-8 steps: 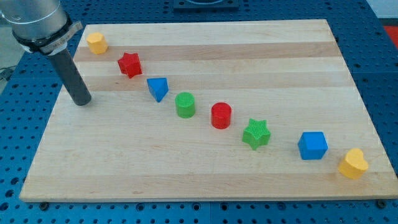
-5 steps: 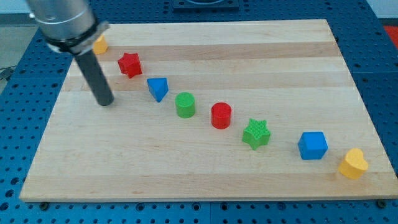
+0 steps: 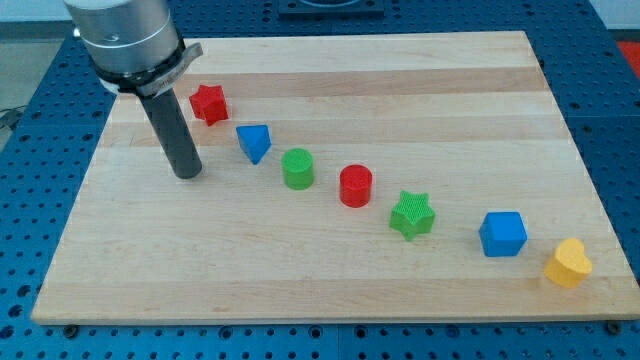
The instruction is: Place the blue triangle parallel to right to the red star
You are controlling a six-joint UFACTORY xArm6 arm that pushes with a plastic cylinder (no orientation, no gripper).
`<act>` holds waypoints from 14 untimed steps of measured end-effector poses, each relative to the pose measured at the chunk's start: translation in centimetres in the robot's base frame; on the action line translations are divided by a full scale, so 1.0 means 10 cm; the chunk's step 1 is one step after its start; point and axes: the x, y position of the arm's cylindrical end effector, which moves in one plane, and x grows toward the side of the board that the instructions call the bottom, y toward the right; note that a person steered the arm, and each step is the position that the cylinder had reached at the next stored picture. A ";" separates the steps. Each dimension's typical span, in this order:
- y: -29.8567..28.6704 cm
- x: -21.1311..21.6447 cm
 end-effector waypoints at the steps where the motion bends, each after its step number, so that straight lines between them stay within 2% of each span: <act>1: 0.06 -0.19; 2: 0.14 -0.26; 5: 1.04 -0.30; 6: 1.12 -0.34; 8: 1.26 -0.73; 10: 1.25 -0.74; 11: 1.23 -0.42; 14: 1.87 -0.55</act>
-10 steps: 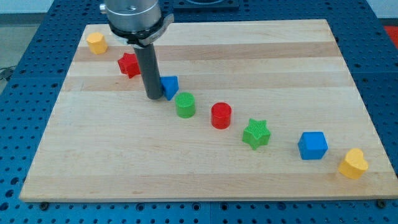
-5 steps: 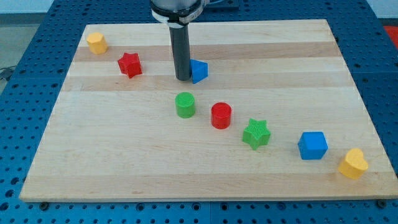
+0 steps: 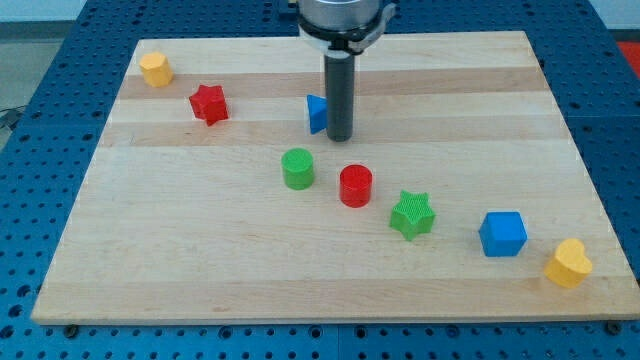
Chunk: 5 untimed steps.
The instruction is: Place the blue triangle parallel to right to the red star
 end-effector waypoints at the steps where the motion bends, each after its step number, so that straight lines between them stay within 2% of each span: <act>1: 0.00 -0.27; 3: -0.01 -0.35; 4: 0.07 -0.19; 5: 0.07 0.24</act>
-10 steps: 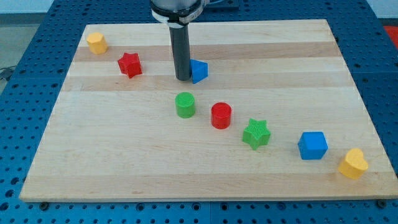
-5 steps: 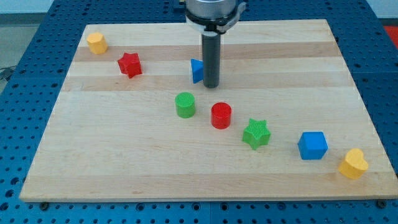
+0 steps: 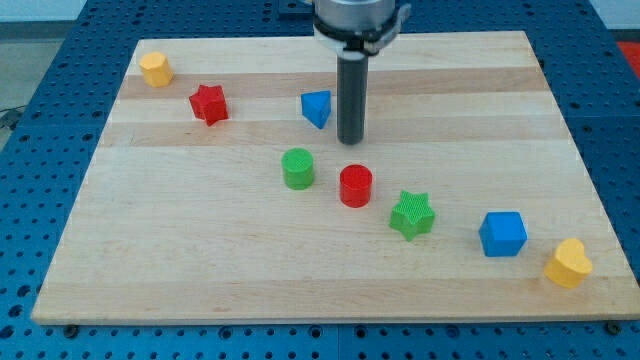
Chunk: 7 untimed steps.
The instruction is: Place the blue triangle parallel to right to the red star
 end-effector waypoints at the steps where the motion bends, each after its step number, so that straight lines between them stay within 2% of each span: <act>1: -0.01 0.05; 4: -0.26 0.01; 5: -0.26 -0.55; 6: -0.26 -0.86; 7: -0.26 -0.86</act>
